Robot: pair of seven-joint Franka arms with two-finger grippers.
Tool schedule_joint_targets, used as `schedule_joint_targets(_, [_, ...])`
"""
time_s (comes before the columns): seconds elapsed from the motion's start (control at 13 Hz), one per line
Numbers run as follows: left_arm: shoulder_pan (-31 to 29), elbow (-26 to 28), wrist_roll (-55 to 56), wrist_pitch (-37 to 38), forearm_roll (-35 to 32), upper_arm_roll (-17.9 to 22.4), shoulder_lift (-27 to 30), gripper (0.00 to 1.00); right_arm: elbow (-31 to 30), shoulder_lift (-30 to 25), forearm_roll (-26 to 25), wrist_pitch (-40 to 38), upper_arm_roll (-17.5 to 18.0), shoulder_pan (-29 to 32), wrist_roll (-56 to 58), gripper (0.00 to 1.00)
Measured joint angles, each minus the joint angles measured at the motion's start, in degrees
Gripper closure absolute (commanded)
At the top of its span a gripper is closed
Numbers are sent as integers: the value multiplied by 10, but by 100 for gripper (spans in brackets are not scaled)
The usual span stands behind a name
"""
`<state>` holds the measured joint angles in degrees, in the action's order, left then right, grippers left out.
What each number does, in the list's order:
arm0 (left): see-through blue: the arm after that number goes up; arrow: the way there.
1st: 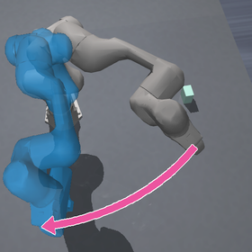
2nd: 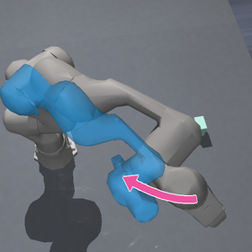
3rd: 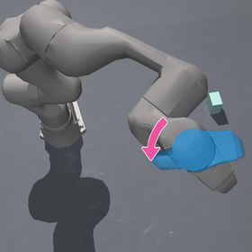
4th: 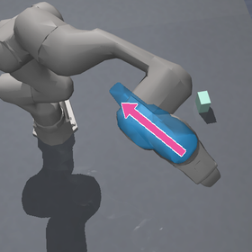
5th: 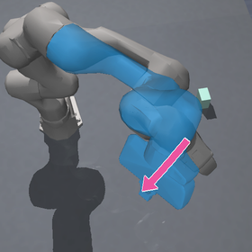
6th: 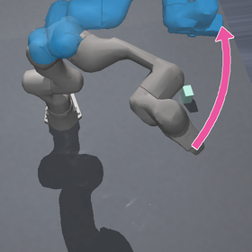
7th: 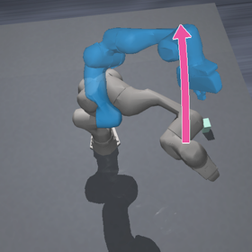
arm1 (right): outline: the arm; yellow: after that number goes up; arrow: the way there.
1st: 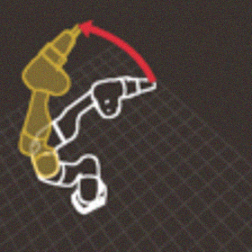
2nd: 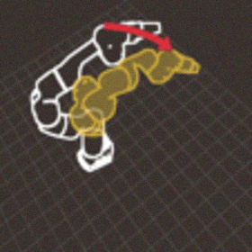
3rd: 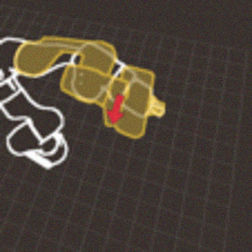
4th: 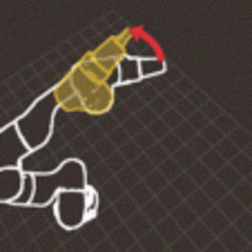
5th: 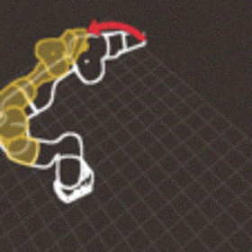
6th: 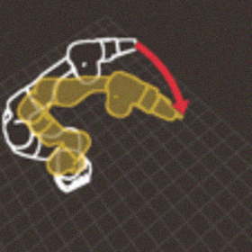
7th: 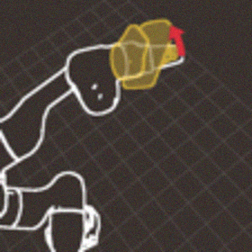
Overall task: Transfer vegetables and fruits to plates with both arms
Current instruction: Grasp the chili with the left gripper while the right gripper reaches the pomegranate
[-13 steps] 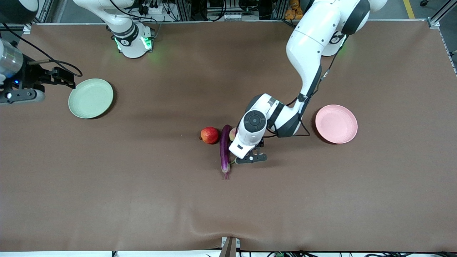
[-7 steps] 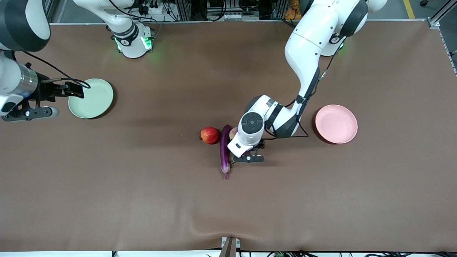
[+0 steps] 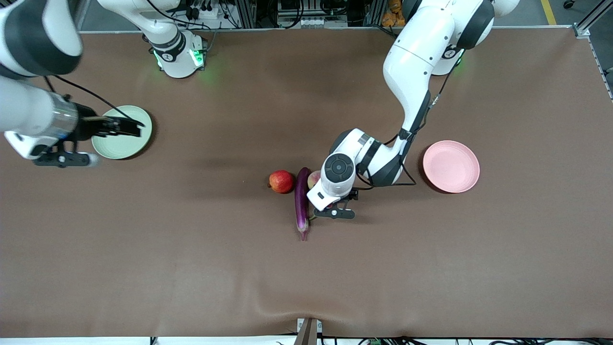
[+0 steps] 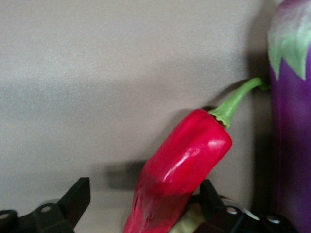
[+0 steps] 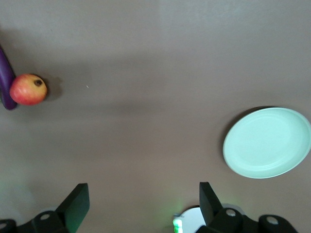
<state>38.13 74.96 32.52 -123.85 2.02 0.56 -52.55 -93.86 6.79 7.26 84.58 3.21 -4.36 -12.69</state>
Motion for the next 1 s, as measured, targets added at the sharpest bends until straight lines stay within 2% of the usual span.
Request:
schedule_joint_targets(0.08, [0, 0, 15, 0, 0, 0, -1, 60, -1, 6, 2, 3, 1, -18, -34, 0])
schedule_joint_targets(0.23, [0, 0, 57, -5, 0, 1, -4, 98, -1, 17, 13, 11, 3, -51, -99, 0])
schedule_joint_targets(0.38, [0, 0, 117, -32, 0, 0, -6, 100, -1, 23, 42, 29, 3, -72, -162, 0])
schedule_joint_targets(0.61, [-1, -2, 141, -48, 0, 1, -7, 100, -7, 40, 71, 88, 4, -119, -266, 0])
schedule_joint_targets(0.77, [-6, -11, 149, -43, 0, 3, -1, 100, -32, 61, 72, 172, 5, -165, -326, 0])
schedule_joint_targets(1.0, [-37, -22, 149, 10, 0, 5, 39, 100, -81, 94, 72, 304, 5, -223, -408, 0])
